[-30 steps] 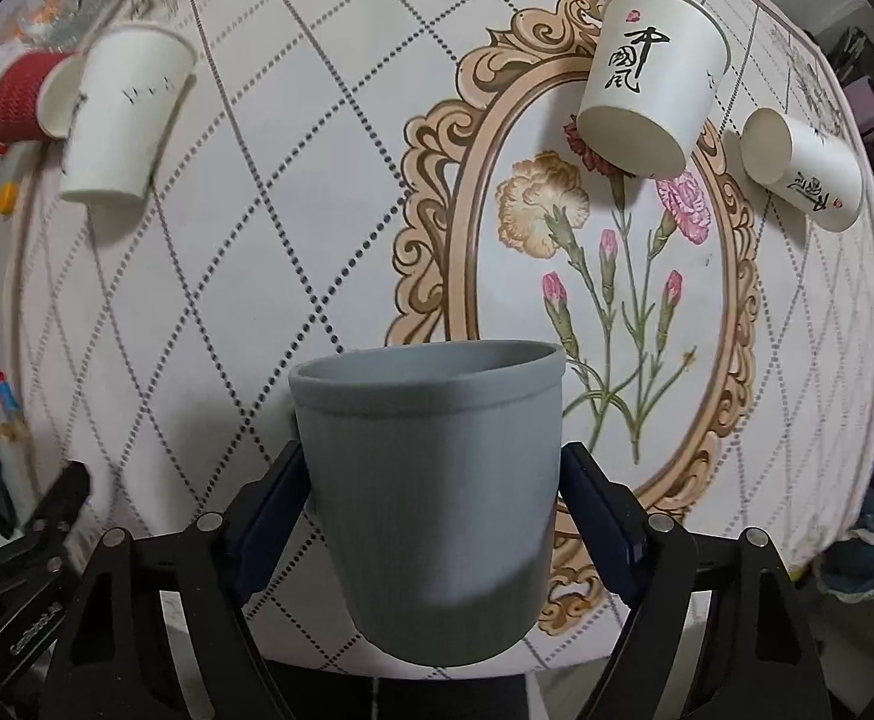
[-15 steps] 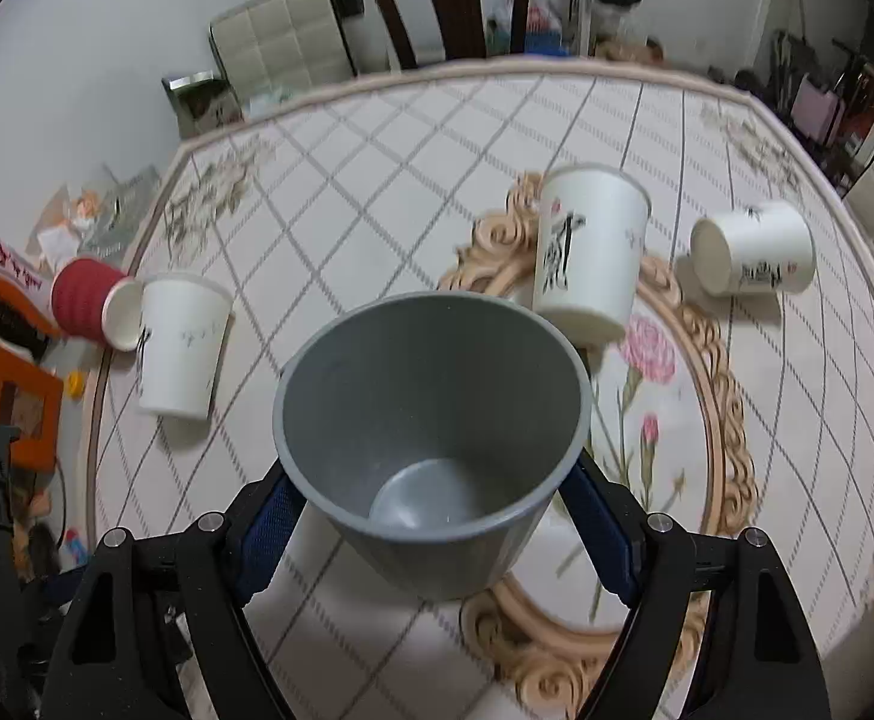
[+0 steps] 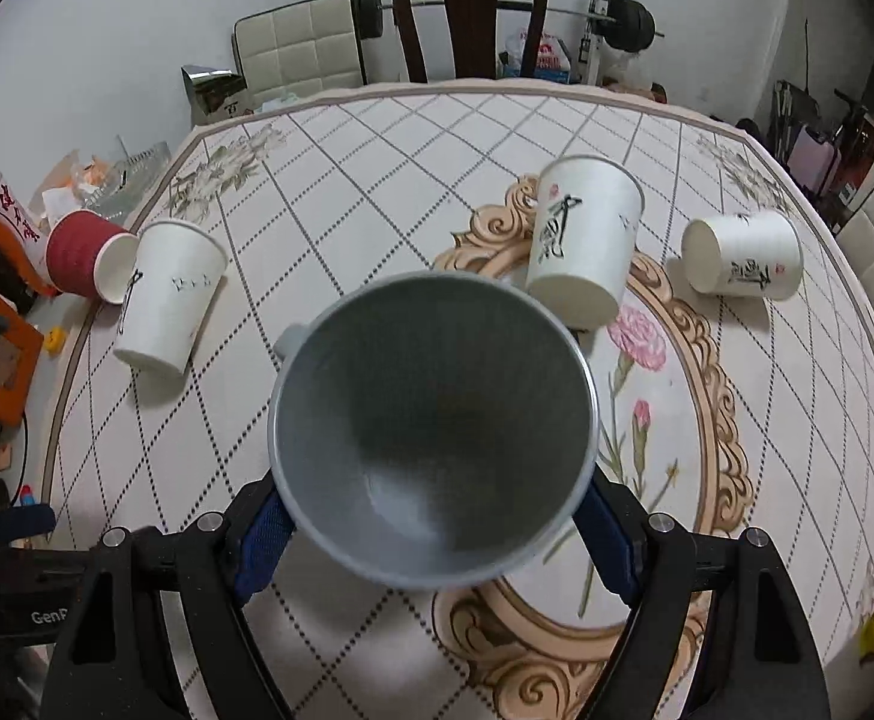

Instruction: Flip cup upright

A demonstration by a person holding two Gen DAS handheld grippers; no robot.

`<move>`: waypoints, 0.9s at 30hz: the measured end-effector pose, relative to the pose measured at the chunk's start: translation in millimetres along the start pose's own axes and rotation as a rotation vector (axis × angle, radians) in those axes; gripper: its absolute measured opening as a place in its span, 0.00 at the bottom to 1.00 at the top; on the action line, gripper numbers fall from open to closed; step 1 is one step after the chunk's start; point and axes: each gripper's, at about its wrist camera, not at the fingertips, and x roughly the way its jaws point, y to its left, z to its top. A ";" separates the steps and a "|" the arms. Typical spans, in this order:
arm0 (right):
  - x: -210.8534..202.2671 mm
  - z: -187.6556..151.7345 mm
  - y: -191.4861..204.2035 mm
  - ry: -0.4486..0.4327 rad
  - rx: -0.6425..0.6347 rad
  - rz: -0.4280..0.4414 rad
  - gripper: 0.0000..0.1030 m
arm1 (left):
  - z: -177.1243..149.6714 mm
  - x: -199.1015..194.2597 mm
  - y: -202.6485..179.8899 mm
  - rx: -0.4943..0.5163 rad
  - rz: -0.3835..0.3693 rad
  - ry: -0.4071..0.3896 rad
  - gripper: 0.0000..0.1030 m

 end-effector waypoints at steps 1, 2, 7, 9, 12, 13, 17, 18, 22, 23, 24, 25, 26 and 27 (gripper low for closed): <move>-3.0 -2.0 0.4 0.003 -0.003 -0.004 0.83 | -3.0 -4.8 0.1 -0.001 0.000 -0.007 0.99; -6.5 -2.8 -0.3 0.005 -0.005 -0.005 0.84 | -5.7 -9.4 0.2 -0.003 0.001 -0.015 0.99; -35.9 -10.1 -7.5 -0.003 -0.005 -0.041 0.90 | -21.9 -39.7 4.7 -0.013 0.007 -0.063 0.99; -53.2 -13.8 -12.5 -0.011 -0.007 -0.051 0.94 | -31.1 -53.7 5.4 -0.017 0.012 -0.083 0.99; -83.8 -19.6 -20.2 -0.031 -0.020 -0.078 1.00 | -48.0 -80.8 7.0 -0.023 0.010 -0.120 0.99; -93.0 -20.5 -22.1 -0.036 -0.026 -0.090 1.00 | -53.3 -93.5 5.1 -0.026 0.010 -0.137 0.99; -146.6 -25.2 -33.8 -0.071 -0.047 -0.112 1.00 | -75.4 -134.4 10.4 -0.046 -0.004 -0.219 0.99; -162.3 -26.6 -36.6 -0.089 -0.053 -0.116 1.00 | -81.2 -146.1 10.6 -0.048 -0.010 -0.242 0.99; -216.8 -30.9 -48.1 -0.145 -0.053 -0.130 1.00 | -108.1 -193.7 2.6 -0.038 -0.018 -0.324 0.99; -230.1 -32.4 -51.1 -0.155 -0.046 -0.134 1.00 | -115.1 -205.1 0.8 -0.037 -0.019 -0.344 0.99; -247.1 -34.2 -55.2 -0.167 -0.039 -0.126 1.00 | -123.7 -219.5 -1.4 -0.034 -0.026 -0.369 0.99; -258.9 -35.0 -57.2 -0.176 -0.036 -0.124 1.00 | -128.7 -229.0 -2.3 -0.032 -0.031 -0.389 0.99; -269.7 -36.0 -58.5 -0.184 -0.033 -0.124 1.00 | -133.7 -237.5 -3.1 -0.032 -0.034 -0.405 0.99; -283.3 -37.4 -60.7 -0.197 -0.031 -0.122 1.00 | -140.4 -247.9 -4.3 -0.031 -0.035 -0.428 0.99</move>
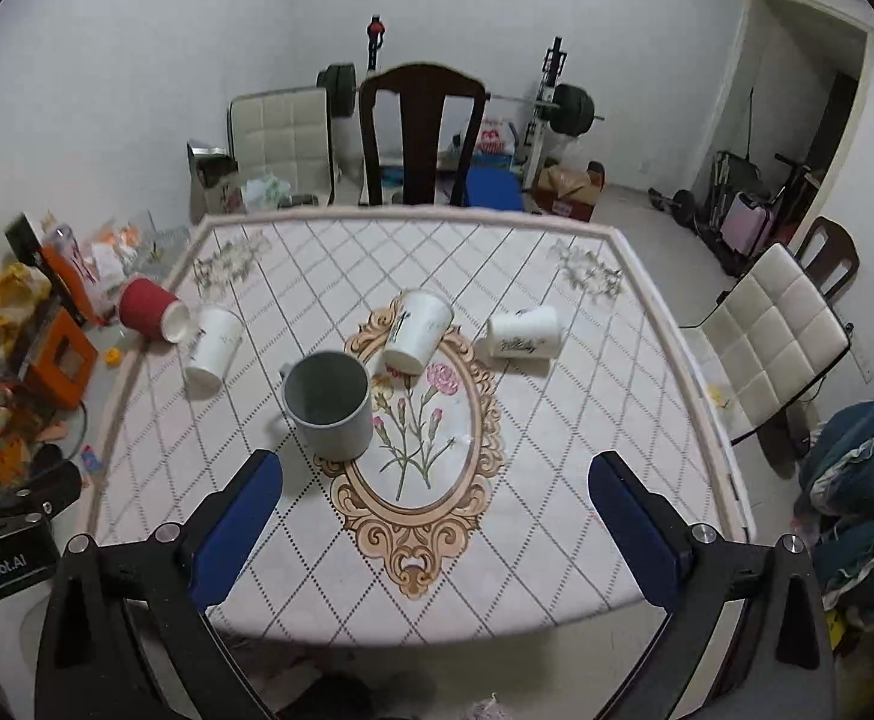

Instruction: Flip cup upright

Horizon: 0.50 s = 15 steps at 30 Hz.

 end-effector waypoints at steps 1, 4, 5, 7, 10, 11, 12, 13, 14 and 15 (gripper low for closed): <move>-12.3 0.7 -3.0 -0.014 0.001 0.002 1.00 | -1.3 -8.7 -0.7 0.002 -0.003 -0.015 0.99; -45.1 3.4 -13.0 -0.051 0.004 0.006 1.00 | -6.6 -33.6 -2.9 -0.001 -0.009 -0.054 0.99; -53.6 3.8 -15.7 -0.061 0.006 0.006 1.00 | -8.2 -41.1 -3.5 -0.001 -0.011 -0.066 0.99; -72.4 5.6 -22.0 -0.084 0.010 0.009 1.00 | -11.3 -53.9 -3.7 -0.004 -0.013 -0.087 0.99; -91.5 5.5 -27.2 -0.100 0.012 0.012 1.00 | -16.0 -69.5 -3.7 -0.010 -0.014 -0.105 0.99; -95.4 5.2 -28.4 -0.103 0.012 0.013 1.00 | -17.2 -74.0 -3.9 -0.009 -0.014 -0.111 0.99; -101.4 4.3 -30.3 -0.108 0.013 0.013 1.00 | -18.2 -77.3 -4.5 -0.009 -0.013 -0.115 0.99; -104.4 3.3 -31.0 -0.109 0.013 0.013 1.00 | -19.3 -81.7 -4.8 -0.009 -0.011 -0.121 0.99; -107.0 3.2 -32.2 -0.108 0.014 0.016 1.00 | -20.3 -85.2 -5.0 -0.011 -0.010 -0.126 0.99; -110.1 2.6 -33.3 -0.108 0.013 0.020 1.00 | -21.9 -89.7 -5.0 -0.015 -0.013 -0.134 0.99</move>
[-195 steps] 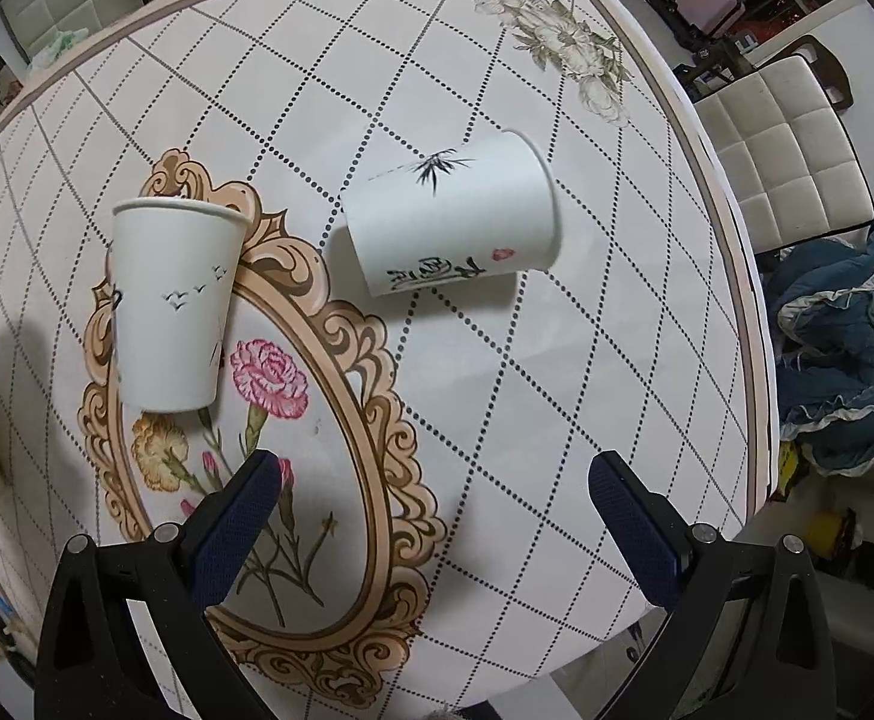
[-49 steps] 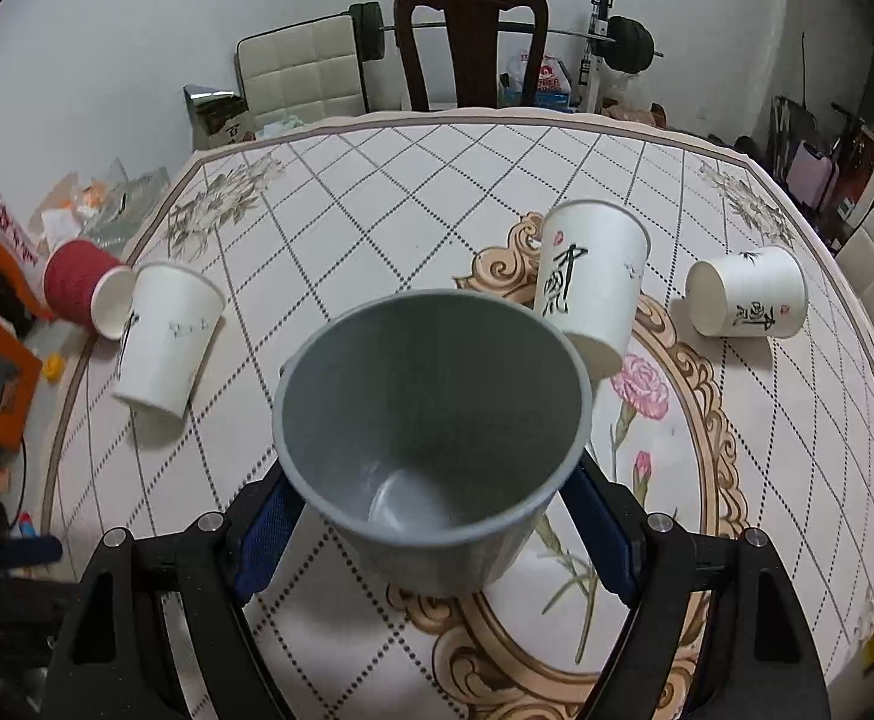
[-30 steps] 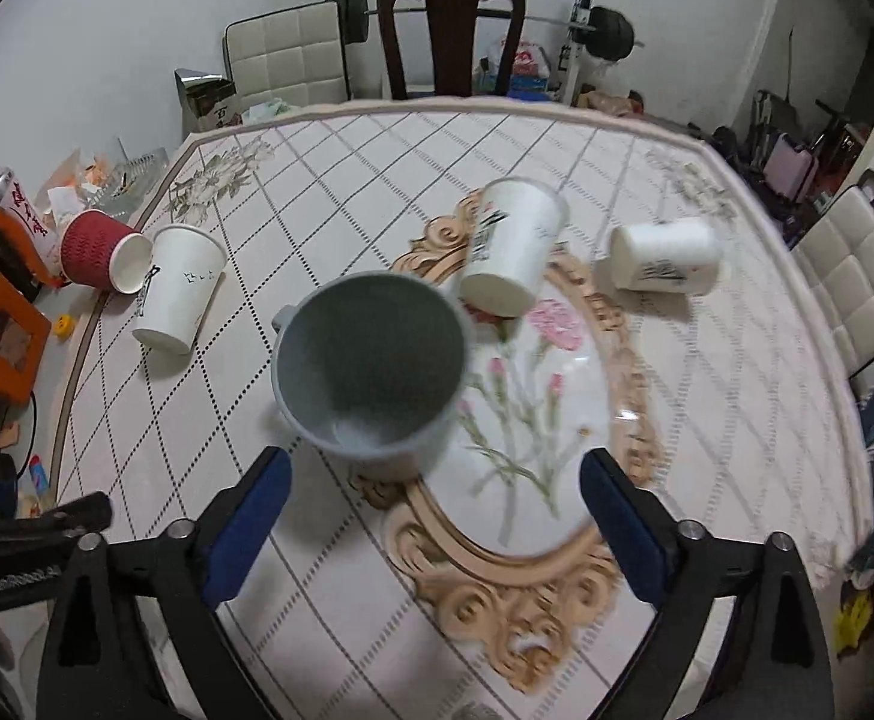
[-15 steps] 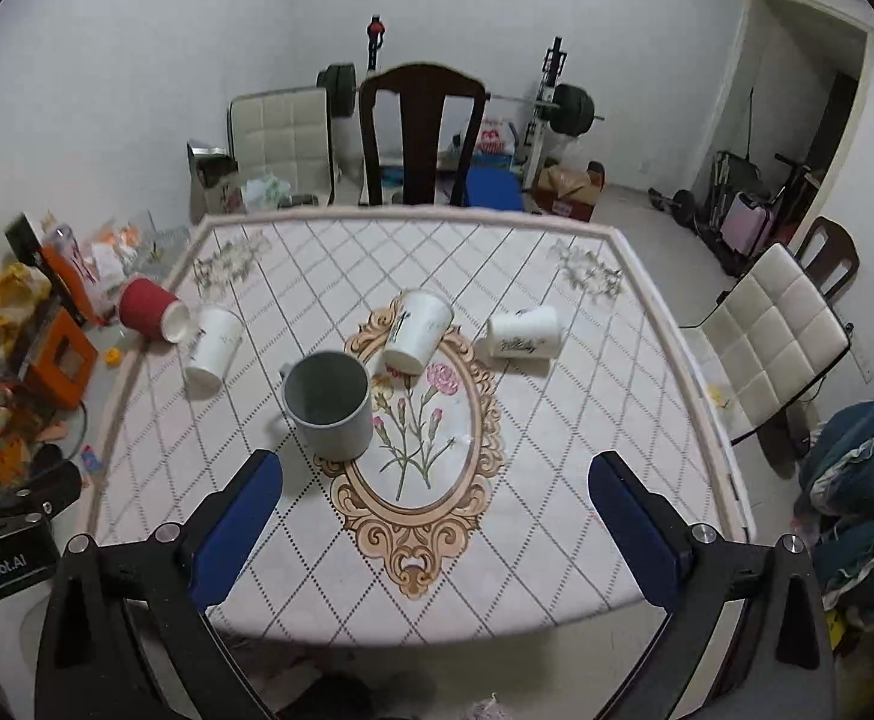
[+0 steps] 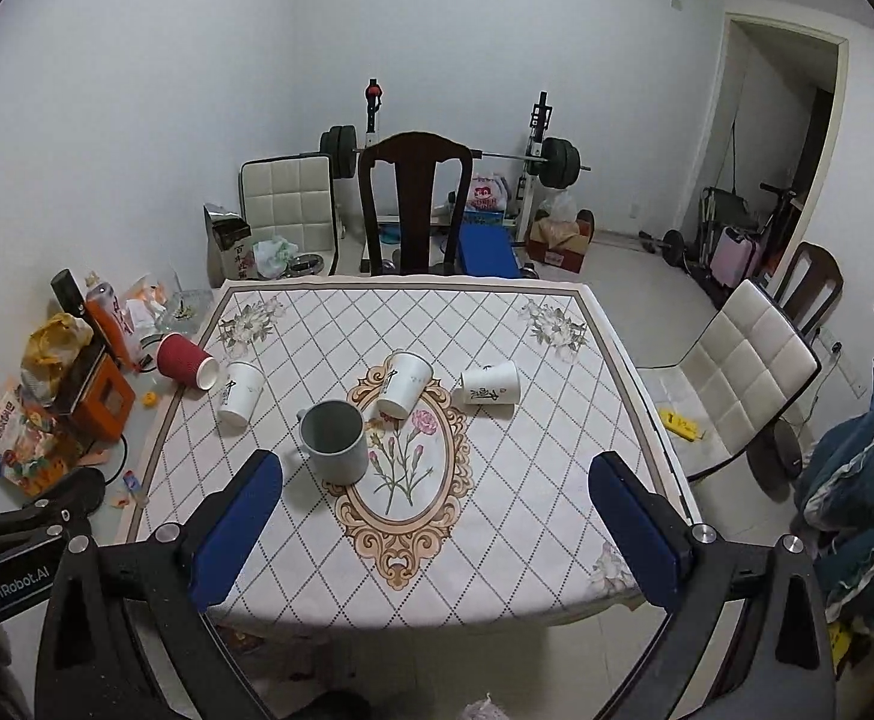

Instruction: Flip cup upright

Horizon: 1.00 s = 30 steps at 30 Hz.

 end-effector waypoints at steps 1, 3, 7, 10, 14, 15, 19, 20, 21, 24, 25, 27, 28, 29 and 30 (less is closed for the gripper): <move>-1.8 -0.3 -0.2 -0.002 -0.001 0.000 1.00 | -0.6 -2.8 -0.3 -0.002 -0.001 -0.005 0.99; -5.0 -0.8 -1.2 0.001 -0.005 0.002 1.00 | -1.9 -7.0 -1.1 -0.004 -0.002 -0.011 0.99; -9.4 -1.8 -3.4 0.006 -0.014 0.012 1.00 | -3.4 -11.6 -1.4 -0.012 0.007 -0.017 0.99; -10.0 -2.9 -2.9 0.007 -0.021 0.016 1.00 | -5.3 -13.2 -0.5 -0.013 0.024 -0.023 0.99; -8.9 -4.3 -1.3 0.016 -0.026 0.028 1.00 | -6.6 -14.0 0.9 -0.011 0.044 -0.027 0.99; -8.4 -4.6 -0.7 0.019 -0.028 0.034 1.00 | -6.8 -14.2 1.3 -0.010 0.046 -0.029 0.99; -5.2 -4.6 0.3 0.030 -0.029 0.048 1.00 | -7.6 -14.6 1.7 -0.008 0.051 -0.029 0.99; -4.9 -4.8 0.2 0.031 -0.028 0.049 1.00 | -7.6 -14.7 1.6 -0.008 0.051 -0.029 0.99; -4.7 -4.9 0.5 0.031 -0.030 0.049 1.00 | -7.5 -14.7 1.7 -0.007 0.052 -0.030 0.99; -4.2 -5.2 0.6 0.037 -0.032 0.053 1.00 | -7.2 -14.4 1.7 -0.008 0.051 -0.030 0.99; -3.8 -5.2 1.2 0.038 -0.033 0.053 1.00 | -7.2 -14.3 1.9 -0.007 0.048 -0.029 0.99; -4.0 -5.5 0.9 0.039 -0.033 0.055 1.00 | -7.1 -14.0 1.8 -0.009 0.045 -0.027 0.99; -3.9 -5.3 1.2 0.037 -0.031 0.054 1.00 | -7.0 -13.8 1.7 -0.008 0.046 -0.027 0.99; -3.8 -5.1 1.6 0.038 -0.031 0.052 1.00 | -6.9 -13.5 1.8 -0.010 0.046 -0.026 0.99; -3.9 -5.1 1.5 0.037 -0.031 0.053 1.00 | -7.0 -13.7 1.7 -0.010 0.042 -0.025 0.99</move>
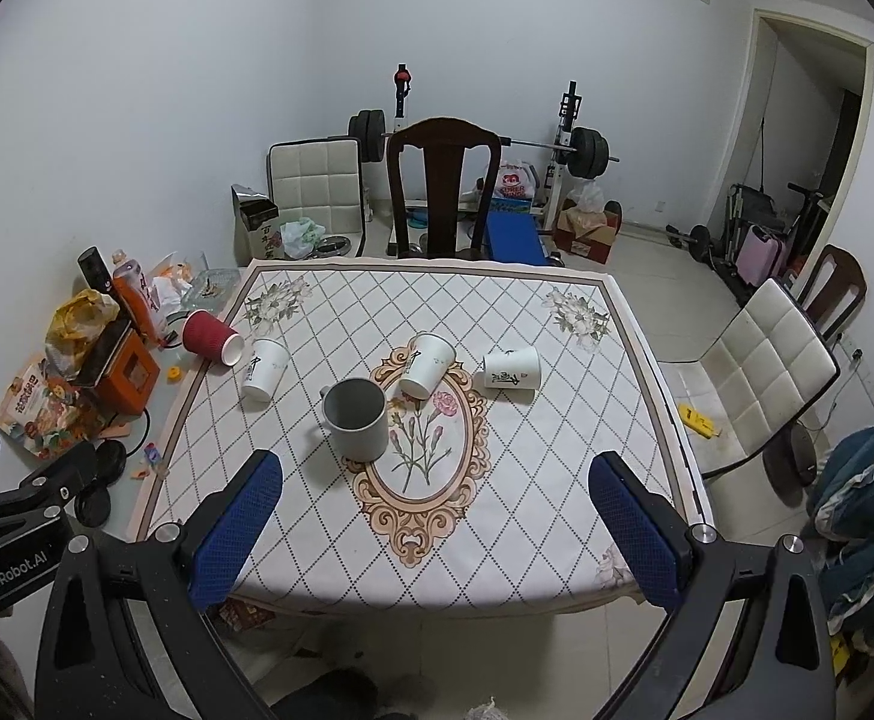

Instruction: Flip cup upright

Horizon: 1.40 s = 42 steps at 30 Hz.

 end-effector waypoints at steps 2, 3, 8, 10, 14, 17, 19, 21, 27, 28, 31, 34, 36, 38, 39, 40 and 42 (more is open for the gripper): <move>0.5 0.0 0.3 -0.001 0.000 -0.001 1.00 | -0.4 0.7 -0.8 0.000 0.001 0.002 0.99; 1.1 -0.2 0.5 0.001 -0.001 0.000 1.00 | -0.4 0.9 -1.1 0.000 -0.001 0.002 0.99; 2.2 -1.0 2.2 0.007 -0.005 0.004 1.00 | -2.1 3.6 -1.8 -0.002 -0.006 0.010 0.99; 3.3 -1.7 2.9 0.009 -0.007 0.005 1.00 | -2.5 3.4 -2.0 -0.001 -0.006 0.009 0.99; 4.6 -2.8 4.2 0.011 -0.009 0.008 1.00 | -2.7 3.6 -1.6 0.000 -0.006 0.008 0.99; 5.7 -3.4 4.1 0.014 -0.008 0.010 1.00 | -2.4 3.8 -1.4 0.003 -0.005 0.008 0.99; 5.7 -3.6 3.4 0.017 -0.009 0.014 1.00 | -2.4 3.6 -1.3 0.002 -0.008 0.009 0.99; 6.4 -4.6 3.1 0.020 -0.010 0.022 1.00 | -2.3 3.4 -1.4 0.002 -0.006 0.008 0.99; 8.0 -4.8 4.7 0.026 -0.015 0.032 1.00 | -1.3 2.5 -1.5 -0.003 -0.003 0.005 0.99; 7.9 -5.0 4.8 0.025 -0.014 0.031 1.00 | -1.3 2.5 -1.4 -0.003 -0.003 0.005 0.99; 8.1 -4.5 4.9 0.025 -0.015 0.032 1.00 | 0.7 2.0 -1.2 -0.006 -0.004 0.003 0.99; 7.4 -5.2 6.0 0.025 -0.015 0.033 1.00 | 2.3 0.6 -0.1 -0.008 -0.004 0.003 0.99; 7.8 -4.6 5.8 0.025 -0.015 0.032 1.00 | 2.1 0.6 -0.1 -0.008 -0.004 0.004 0.99; 7.4 -5.4 6.3 0.025 -0.015 0.033 1.00 | 2.3 0.6 0.1 -0.007 -0.002 0.003 0.99; 7.3 -4.6 6.6 0.026 -0.016 0.033 1.00 | 1.9 0.6 0.2 -0.007 -0.002 0.003 0.99; 7.3 -4.8 6.7 0.026 -0.016 0.034 1.00 | 2.8 -0.2 0.2 -0.010 -0.001 0.003 0.99; 5.9 -4.3 7.6 0.026 -0.016 0.036 1.00 | 2.7 -0.2 0.6 -0.008 -0.001 0.003 0.99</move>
